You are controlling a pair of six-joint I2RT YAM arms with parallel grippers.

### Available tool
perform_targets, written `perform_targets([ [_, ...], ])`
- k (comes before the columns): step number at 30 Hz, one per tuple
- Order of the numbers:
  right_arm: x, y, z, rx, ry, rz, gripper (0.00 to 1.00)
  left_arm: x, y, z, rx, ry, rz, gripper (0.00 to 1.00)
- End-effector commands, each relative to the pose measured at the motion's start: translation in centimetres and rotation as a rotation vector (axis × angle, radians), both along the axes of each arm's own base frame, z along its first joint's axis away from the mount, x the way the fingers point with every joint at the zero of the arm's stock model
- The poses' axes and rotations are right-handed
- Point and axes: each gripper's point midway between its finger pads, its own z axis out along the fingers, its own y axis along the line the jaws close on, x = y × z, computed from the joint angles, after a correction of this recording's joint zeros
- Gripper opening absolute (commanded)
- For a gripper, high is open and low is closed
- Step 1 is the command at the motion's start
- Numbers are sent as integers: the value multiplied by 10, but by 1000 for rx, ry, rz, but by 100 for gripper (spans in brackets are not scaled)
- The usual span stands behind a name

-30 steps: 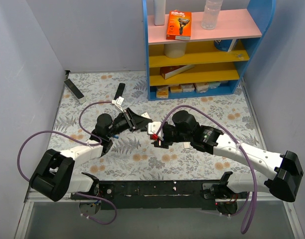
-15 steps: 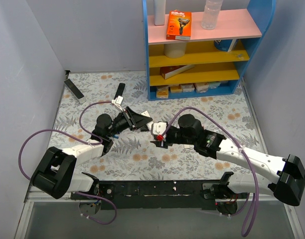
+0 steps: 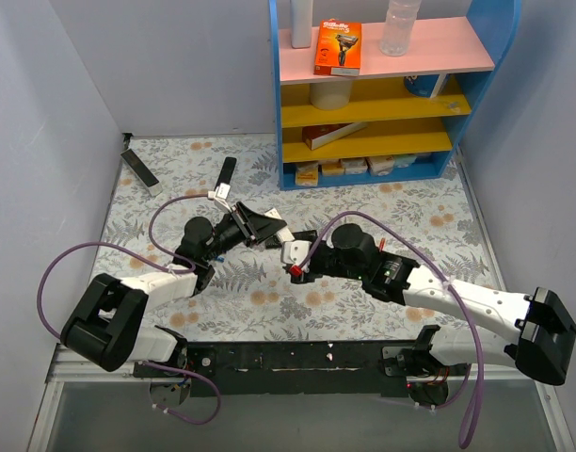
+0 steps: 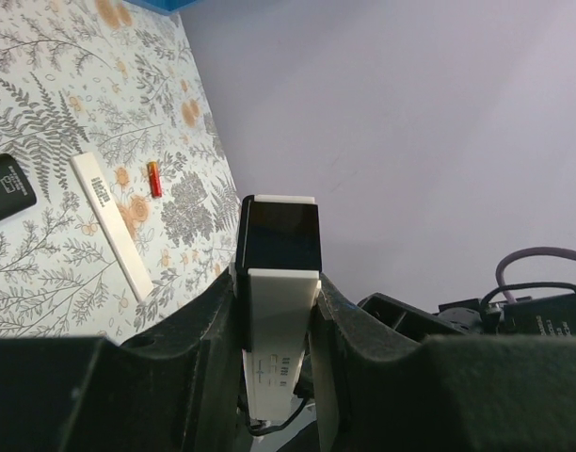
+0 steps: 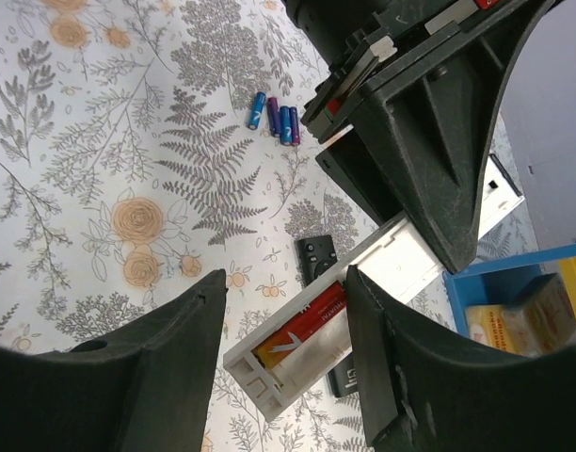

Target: Load the batteries into the remote control

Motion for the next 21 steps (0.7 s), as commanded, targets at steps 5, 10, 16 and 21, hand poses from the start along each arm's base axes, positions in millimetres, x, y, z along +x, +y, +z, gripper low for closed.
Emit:
perform_targets([
  [5,-16,-40,-93,-315,103,-54,60,1,20,84,-434,219,41,0],
  [10,-7,-40,-91,-302,59,-90,60,8,26,80,-493,321,80,0],
  [16,0,-38,-84,-275,22,-133,61,14,26,72,-482,404,112,0],
  [21,3,-28,-62,-197,19,-138,61,16,26,55,-452,442,137,0],
])
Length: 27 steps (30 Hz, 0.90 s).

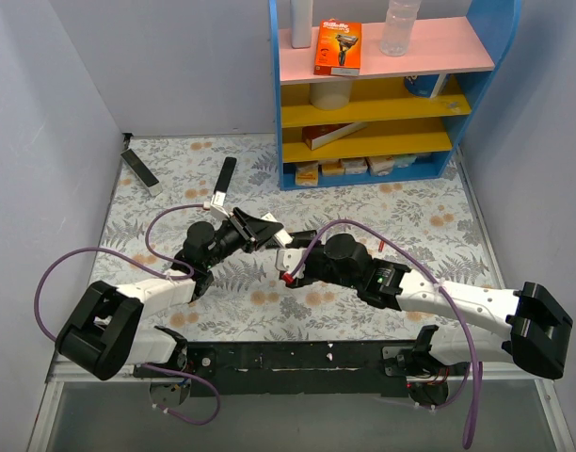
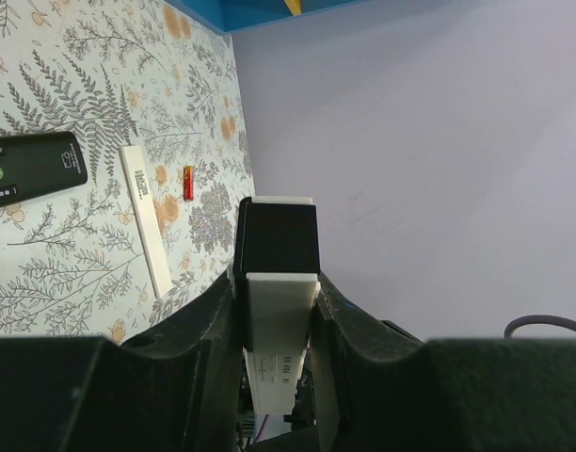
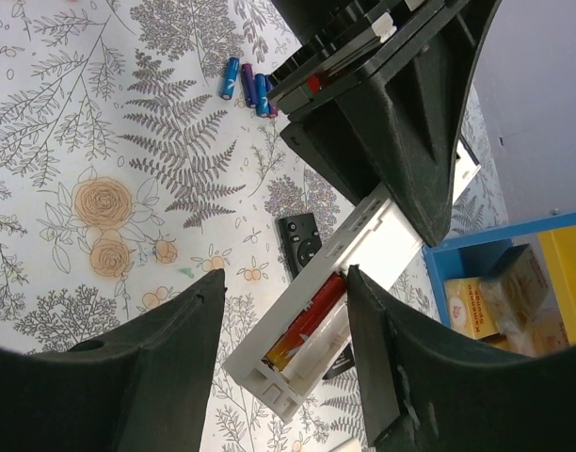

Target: Load the batteries into the remote control

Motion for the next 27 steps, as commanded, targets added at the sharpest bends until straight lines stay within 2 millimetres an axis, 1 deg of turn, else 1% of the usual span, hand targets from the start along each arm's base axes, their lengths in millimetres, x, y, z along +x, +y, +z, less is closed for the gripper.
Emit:
perform_targets([
  [1,-11,-25,-46,-140,136,-48,61,7,15,77,-484,278,47,0],
  [2,-12,-22,-42,-124,153,-53,61,7,15,76,-484,280,52,0],
  [3,-22,-17,-42,-113,191,-5,61,7,16,76,-488,276,54,0],
  [6,-34,-11,-41,-66,263,24,61,8,17,78,-502,278,57,0],
  [8,-37,-7,-37,-25,283,29,61,9,15,81,-494,261,51,0],
  [9,-38,-7,-36,-5,301,20,61,9,14,80,-484,262,50,0],
  [11,-36,-6,-26,37,302,6,62,8,12,78,-452,240,45,0],
  [12,-32,-7,-23,51,298,-25,62,7,12,77,-438,232,46,0],
  [14,-28,-6,-11,84,281,-36,63,6,12,71,-409,224,43,0],
  [15,-26,-6,-9,85,277,-46,63,4,11,69,-403,223,41,0],
  [16,-25,-3,1,105,273,-47,63,4,12,67,-400,222,42,0],
  [17,-24,-3,4,107,276,-53,63,2,13,70,-403,204,37,0],
  [18,-23,-3,8,115,273,-62,63,1,13,66,-386,190,36,0],
  [19,-21,-1,19,141,276,-73,64,0,12,65,-371,175,34,0],
  [22,-15,-2,37,175,275,-116,64,-3,9,59,-287,103,16,0],
  [23,-10,-1,55,211,268,-140,65,-5,8,55,-259,90,5,0],
  [24,-6,-5,58,204,268,-173,65,-5,7,49,-224,79,3,0],
  [25,-3,-6,65,213,268,-190,67,-6,7,42,-170,33,2,0],
  [26,-1,-6,82,241,277,-212,69,-6,8,38,-141,17,2,0],
  [27,6,-10,87,249,273,-266,72,-7,9,30,-111,24,2,0],
])
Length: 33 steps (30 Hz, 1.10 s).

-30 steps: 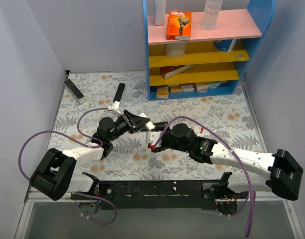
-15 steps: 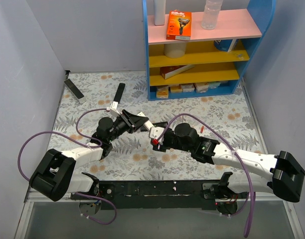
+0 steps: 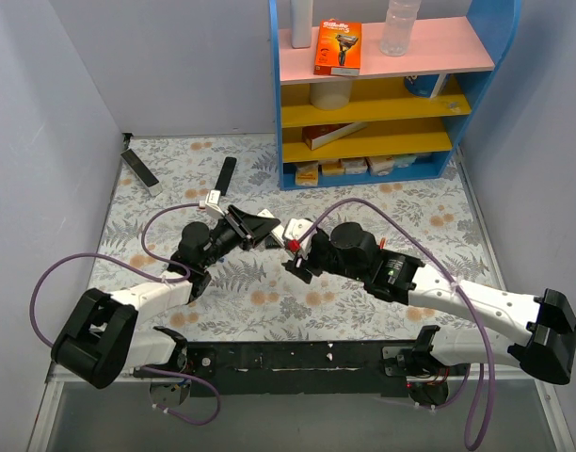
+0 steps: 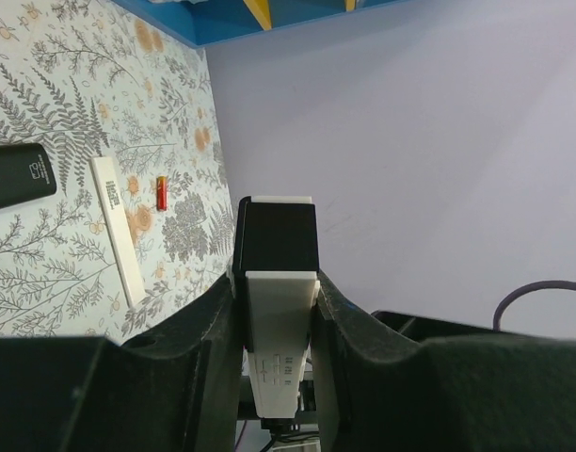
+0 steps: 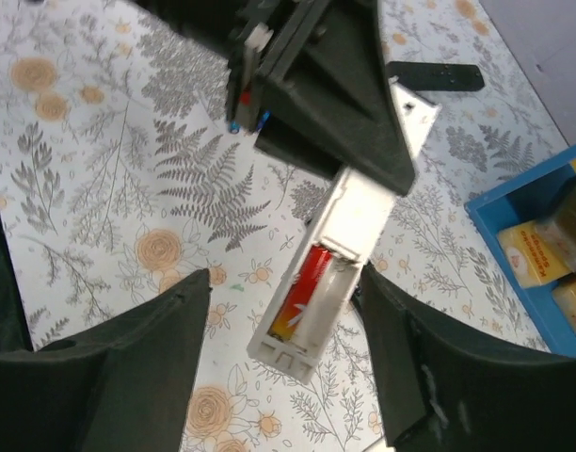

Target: Load the batteries into the remote control

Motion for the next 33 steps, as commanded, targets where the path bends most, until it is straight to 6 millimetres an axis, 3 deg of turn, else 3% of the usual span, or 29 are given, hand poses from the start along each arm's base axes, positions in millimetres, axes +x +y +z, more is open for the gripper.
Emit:
perform_targets([
  [1,18,-13,52,56,36,-181,80,-9,4,4,-20,6,-21,0],
  [2,23,-16,49,29,49,-216,80,-9,6,0,-4,-3,-19,0],
  [3,29,-19,64,41,46,-251,80,-10,8,-6,9,3,-16,0],
  [5,32,-31,52,-36,93,-304,85,-12,11,-15,45,-18,-15,0],
  [7,40,-44,55,-28,139,-393,87,-14,12,-20,74,-34,-20,0],
  [10,55,-73,39,-32,257,-556,93,-18,14,-25,130,-69,-30,0],
  [11,64,-94,29,-51,301,-639,93,-18,14,-25,143,-82,-32,0],
  [15,82,-143,-2,-39,477,-871,95,-25,16,-24,186,-132,-49,0],
  [19,91,-182,-36,-39,603,-1065,85,-31,17,-22,207,-167,-65,0],
  [23,98,-218,-82,-73,705,-1252,74,-35,17,-17,212,-191,-76,0],
  [27,102,-235,-120,-59,786,-1348,61,-38,16,-10,222,-228,-94,0],
  [33,121,-247,-151,-20,831,-1403,44,-38,16,-7,236,-248,-101,0],
])
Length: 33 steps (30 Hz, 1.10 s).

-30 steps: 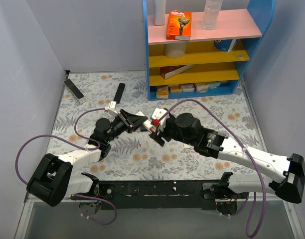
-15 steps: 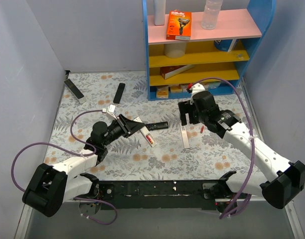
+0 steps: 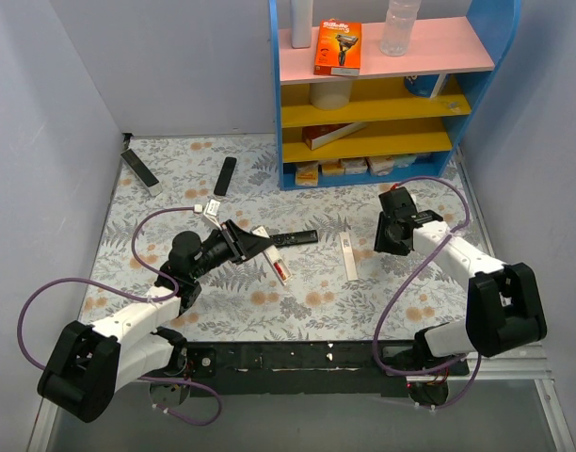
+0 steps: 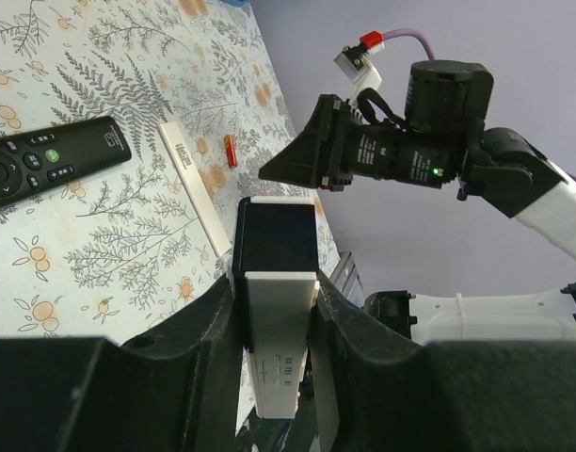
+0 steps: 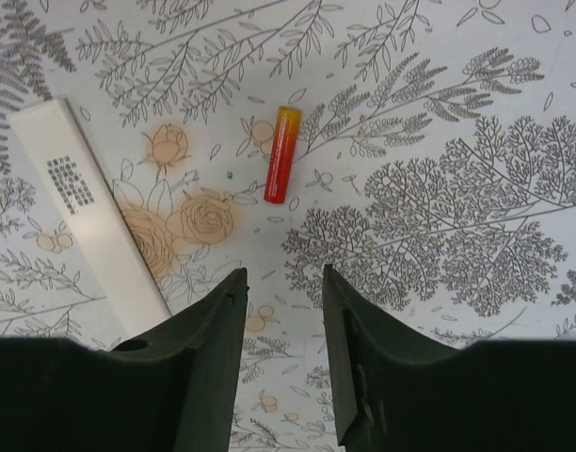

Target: Load the batteries into the remote control

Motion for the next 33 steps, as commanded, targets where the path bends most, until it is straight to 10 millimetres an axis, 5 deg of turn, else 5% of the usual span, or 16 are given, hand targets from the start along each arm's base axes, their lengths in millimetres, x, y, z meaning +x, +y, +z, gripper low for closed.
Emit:
perform_targets([
  [1,29,3,-5,75,-70,-69,42,-1,-1,16,5,-67,-18,0],
  [23,29,-4,-52,68,30,-93,30,2,-1,12,7,-50,-8,0],
  [33,25,-9,-57,41,47,-91,19,2,-1,9,4,-41,-11,0],
])
